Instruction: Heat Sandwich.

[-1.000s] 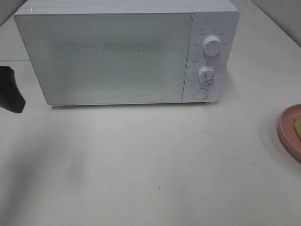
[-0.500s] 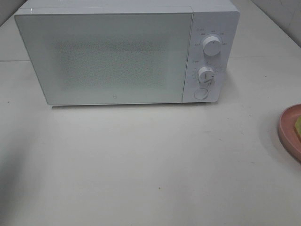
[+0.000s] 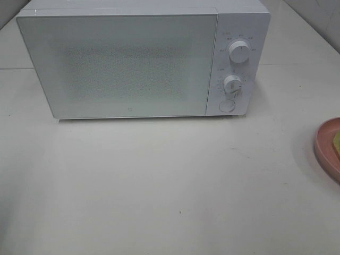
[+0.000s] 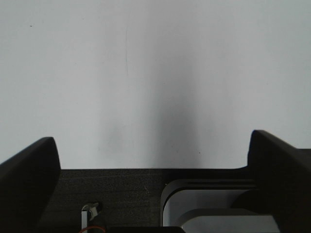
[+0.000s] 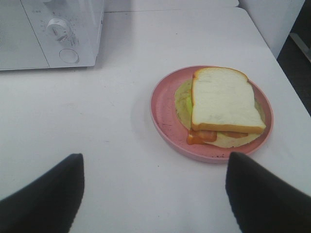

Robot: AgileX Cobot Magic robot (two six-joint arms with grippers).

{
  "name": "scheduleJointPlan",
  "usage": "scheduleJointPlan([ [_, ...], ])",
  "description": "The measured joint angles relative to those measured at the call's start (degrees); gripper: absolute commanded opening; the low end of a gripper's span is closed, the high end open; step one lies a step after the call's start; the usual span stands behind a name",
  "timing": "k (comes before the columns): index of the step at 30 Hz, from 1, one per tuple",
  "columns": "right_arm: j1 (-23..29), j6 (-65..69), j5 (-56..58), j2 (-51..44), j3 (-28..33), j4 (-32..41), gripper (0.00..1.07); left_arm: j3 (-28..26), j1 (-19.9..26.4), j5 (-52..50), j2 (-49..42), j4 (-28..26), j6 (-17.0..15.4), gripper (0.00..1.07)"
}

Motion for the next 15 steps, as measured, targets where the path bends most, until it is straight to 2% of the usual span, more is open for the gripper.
scheduleJointPlan([
  [11,0.0,0.0,0.0,0.0,0.0,0.0,0.76,1.0,0.0,1.3,-12.8,0.0,0.0,1.03],
  [15,0.0,0.0,0.0,0.0,0.0,0.0,0.76,1.0,0.0,1.3,-21.0,-2.1,0.0,1.03],
])
